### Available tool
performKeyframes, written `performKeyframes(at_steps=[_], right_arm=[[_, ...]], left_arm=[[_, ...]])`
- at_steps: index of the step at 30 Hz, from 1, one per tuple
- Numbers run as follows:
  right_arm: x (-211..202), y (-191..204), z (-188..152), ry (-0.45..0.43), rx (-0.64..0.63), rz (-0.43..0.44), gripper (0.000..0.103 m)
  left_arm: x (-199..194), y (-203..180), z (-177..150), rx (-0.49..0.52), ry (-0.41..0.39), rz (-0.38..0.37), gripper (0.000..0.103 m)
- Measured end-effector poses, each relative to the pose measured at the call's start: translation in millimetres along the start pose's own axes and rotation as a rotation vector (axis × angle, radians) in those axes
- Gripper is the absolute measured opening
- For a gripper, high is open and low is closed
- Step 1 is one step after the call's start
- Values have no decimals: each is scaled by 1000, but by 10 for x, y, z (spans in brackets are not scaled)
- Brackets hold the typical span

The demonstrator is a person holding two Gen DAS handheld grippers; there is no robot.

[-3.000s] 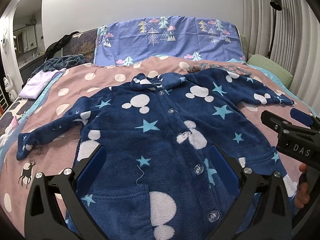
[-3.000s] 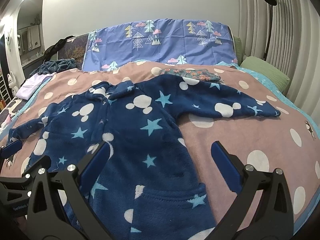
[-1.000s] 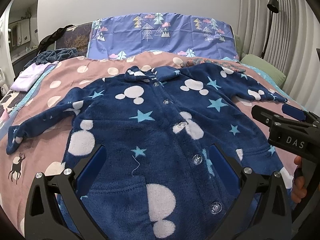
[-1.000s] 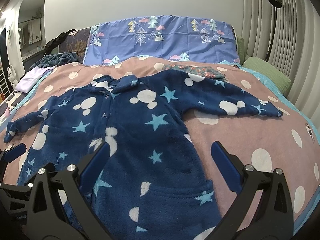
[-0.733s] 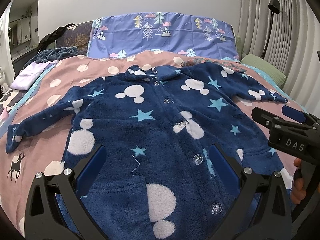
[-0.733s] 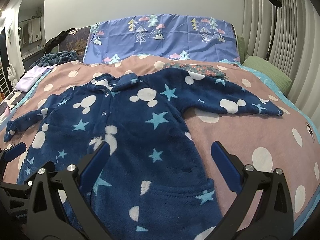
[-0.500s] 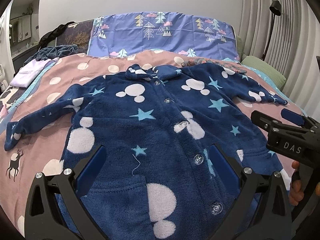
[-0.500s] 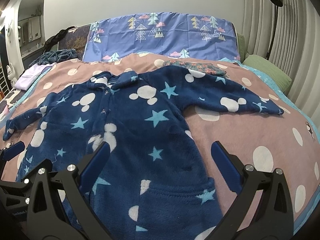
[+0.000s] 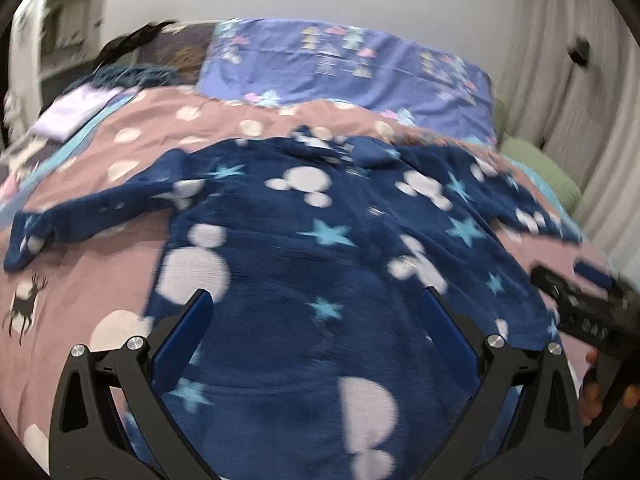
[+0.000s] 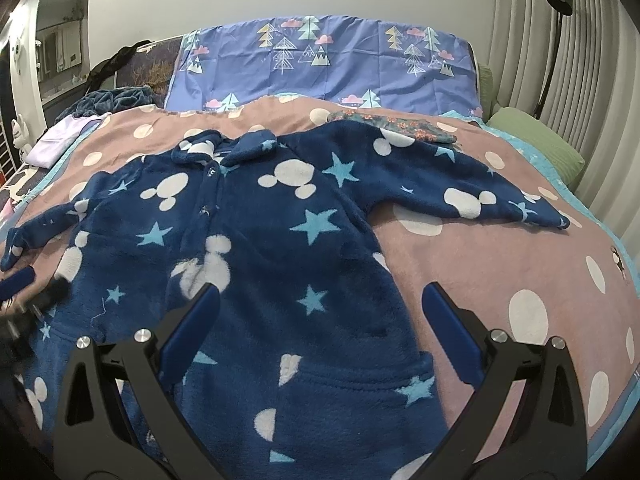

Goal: Fold small clothes
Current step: 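Grasp the romper sleeve cuff with the left gripper and lift it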

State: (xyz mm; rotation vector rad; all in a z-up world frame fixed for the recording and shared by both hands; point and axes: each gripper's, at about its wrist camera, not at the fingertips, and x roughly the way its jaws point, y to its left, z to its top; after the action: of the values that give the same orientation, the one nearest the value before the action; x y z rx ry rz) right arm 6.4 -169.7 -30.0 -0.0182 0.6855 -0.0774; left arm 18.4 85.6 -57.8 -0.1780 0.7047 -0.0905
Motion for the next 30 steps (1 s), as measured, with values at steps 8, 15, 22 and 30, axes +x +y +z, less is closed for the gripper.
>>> performKeyframes(at_steps=[8,15,22,30], right_arm=[[112,-11,-34,37,-4,-22,101],[241,14,-75,77,-14,-43,101],[343,42,-76,98,-32,-75,101],[495,-6,1,113,-32,-94,101]], left_arm=[[-75,1756,-3,-535,-53,13,102],[-42,3084,-160,-930,-112,69,102],[207,3700,-89,-1113,-122,150,90],[303,3918,188,-1117,-179,135,10]])
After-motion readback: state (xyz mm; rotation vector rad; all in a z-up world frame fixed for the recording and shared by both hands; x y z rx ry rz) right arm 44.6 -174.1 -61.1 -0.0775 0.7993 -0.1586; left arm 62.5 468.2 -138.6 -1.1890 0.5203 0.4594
